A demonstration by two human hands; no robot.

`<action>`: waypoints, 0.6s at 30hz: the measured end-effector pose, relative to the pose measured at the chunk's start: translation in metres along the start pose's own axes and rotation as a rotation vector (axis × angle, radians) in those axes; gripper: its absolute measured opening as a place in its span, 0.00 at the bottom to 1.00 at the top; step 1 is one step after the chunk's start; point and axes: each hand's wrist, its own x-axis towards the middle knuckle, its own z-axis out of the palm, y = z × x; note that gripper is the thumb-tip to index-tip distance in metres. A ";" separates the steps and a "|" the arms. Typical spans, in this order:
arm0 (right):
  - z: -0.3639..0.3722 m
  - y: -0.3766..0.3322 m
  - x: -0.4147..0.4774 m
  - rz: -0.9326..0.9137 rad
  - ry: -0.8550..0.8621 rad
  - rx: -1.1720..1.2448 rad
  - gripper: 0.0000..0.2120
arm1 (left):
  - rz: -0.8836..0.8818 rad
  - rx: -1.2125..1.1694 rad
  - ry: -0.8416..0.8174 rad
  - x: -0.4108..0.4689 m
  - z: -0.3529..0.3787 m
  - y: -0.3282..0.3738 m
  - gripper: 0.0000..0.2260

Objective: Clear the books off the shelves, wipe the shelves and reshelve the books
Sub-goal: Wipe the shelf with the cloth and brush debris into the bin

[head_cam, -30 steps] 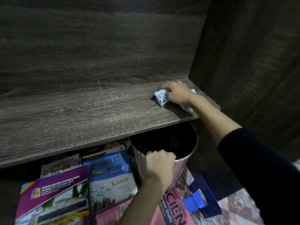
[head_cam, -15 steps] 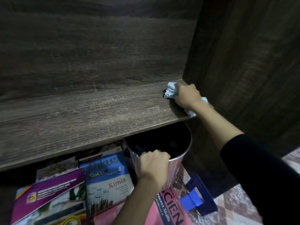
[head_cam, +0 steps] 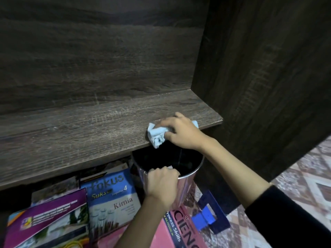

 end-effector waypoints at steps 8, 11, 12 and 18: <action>-0.058 0.040 -0.002 0.323 0.308 0.070 0.22 | 0.007 0.032 -0.034 -0.004 -0.006 0.002 0.11; -0.048 0.070 0.009 0.620 0.221 -0.101 0.23 | -0.009 0.030 -0.030 -0.005 -0.005 0.000 0.13; -0.038 0.076 0.010 0.679 0.205 -0.161 0.22 | -0.012 0.025 -0.026 -0.005 -0.005 -0.001 0.14; 0.004 0.063 0.018 0.747 0.246 -0.320 0.21 | -0.019 0.032 -0.029 -0.004 -0.007 -0.005 0.10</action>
